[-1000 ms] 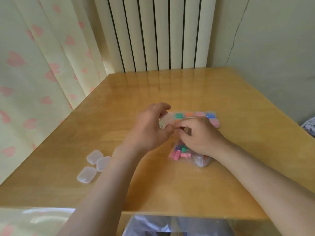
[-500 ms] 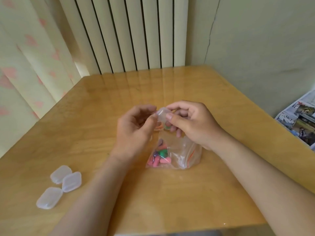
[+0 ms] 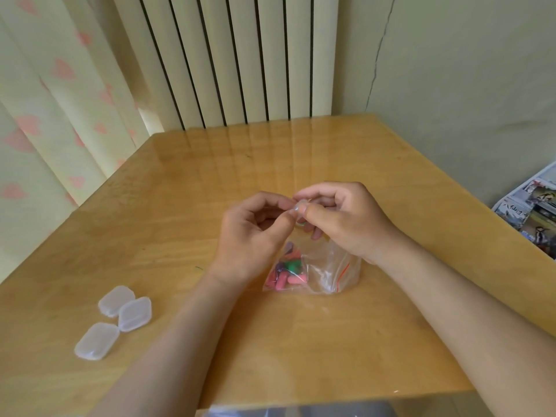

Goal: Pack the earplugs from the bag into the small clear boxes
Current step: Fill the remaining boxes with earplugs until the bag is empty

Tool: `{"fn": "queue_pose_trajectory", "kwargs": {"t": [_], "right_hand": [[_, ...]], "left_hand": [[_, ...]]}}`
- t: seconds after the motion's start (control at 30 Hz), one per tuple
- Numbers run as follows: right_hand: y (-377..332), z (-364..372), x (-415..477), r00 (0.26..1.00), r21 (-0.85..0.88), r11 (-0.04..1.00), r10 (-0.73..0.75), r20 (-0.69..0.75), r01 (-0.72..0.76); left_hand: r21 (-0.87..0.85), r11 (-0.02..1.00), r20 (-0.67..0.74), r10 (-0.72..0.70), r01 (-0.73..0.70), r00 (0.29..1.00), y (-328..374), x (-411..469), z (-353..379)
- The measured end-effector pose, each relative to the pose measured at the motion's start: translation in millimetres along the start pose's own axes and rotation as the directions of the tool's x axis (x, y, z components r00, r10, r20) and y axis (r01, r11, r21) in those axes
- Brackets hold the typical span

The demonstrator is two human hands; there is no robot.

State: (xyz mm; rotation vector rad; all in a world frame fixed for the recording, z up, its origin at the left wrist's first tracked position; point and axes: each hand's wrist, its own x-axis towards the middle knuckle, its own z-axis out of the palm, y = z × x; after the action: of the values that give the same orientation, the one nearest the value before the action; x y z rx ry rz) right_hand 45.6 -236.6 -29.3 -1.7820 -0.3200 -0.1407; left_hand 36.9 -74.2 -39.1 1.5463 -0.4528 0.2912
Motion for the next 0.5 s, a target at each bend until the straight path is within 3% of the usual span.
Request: {"fn": "queue_pose_trajectory", "kwargs": {"t": [0.13, 0.3, 0.5], "right_hand": [[-0.2, -1.2, 0.2, 1.0, -0.012, 1.0, -0.011, -0.014, 0.011], [1.8, 1.9, -3.4, 0.999, -0.048, 0.998, -0.025, 0.047, 0.027], [-2.8, -1.7, -6.8, 0.991, -0.045, 0.999, -0.017, 0.135, 0.023]], "left_hand": [[0.021, 0.999, -0.03, -0.03, 0.031, 0.999, 1.8, -0.8, 2.8], [0.006, 0.998, -0.185, -0.066, 0.068, 0.98, 6.8, 5.9, -4.5], [0.004, 0.98, -0.194, -0.196, 0.201, 0.961, 6.8, 5.8, -5.5]]}}
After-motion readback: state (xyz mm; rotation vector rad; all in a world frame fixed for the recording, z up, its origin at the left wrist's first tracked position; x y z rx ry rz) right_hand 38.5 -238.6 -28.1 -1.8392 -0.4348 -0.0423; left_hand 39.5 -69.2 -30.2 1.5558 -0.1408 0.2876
